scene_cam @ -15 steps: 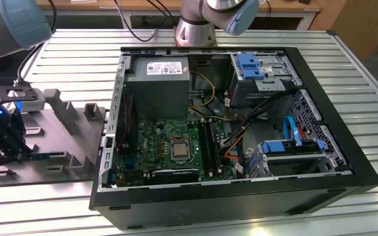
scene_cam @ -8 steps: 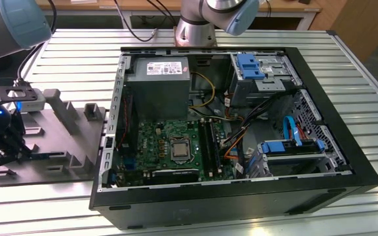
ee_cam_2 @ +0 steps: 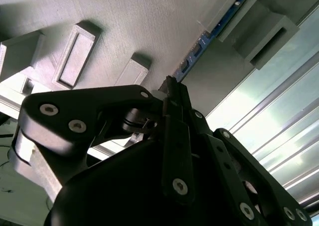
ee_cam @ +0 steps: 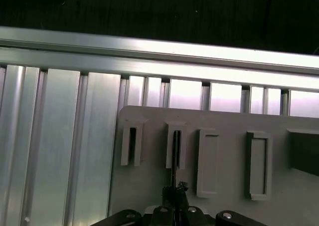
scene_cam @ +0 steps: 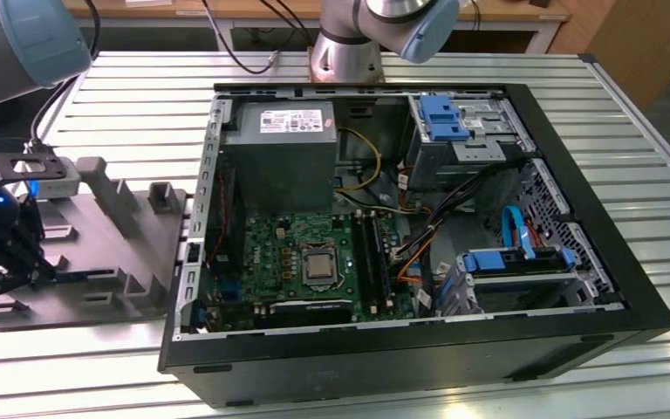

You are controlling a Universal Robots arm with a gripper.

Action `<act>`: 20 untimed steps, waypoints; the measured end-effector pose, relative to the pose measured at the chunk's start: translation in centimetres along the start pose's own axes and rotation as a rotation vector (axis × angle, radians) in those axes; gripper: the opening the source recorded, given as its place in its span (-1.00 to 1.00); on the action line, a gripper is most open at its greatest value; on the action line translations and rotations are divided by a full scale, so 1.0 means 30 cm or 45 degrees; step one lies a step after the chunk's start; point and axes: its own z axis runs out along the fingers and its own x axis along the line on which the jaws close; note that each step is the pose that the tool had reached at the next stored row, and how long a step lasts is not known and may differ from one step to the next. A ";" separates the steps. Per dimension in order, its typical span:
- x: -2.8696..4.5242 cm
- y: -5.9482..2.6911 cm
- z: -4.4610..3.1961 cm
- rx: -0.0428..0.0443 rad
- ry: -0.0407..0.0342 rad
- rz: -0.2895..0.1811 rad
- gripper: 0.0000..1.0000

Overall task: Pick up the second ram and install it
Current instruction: 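Pick up the second ram and move it above second insertion slot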

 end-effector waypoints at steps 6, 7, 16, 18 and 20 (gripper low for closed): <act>0.000 0.000 0.000 0.000 0.0000 0.000 -0.77; 0.001 0.000 0.000 0.000 0.0000 0.000 -0.77; 0.001 0.000 0.003 0.004 -0.0043 0.125 -0.77; 0.001 0.000 0.003 0.005 -0.0043 0.125 -0.77; 0.000 0.000 0.002 0.005 -0.0048 0.125 -0.77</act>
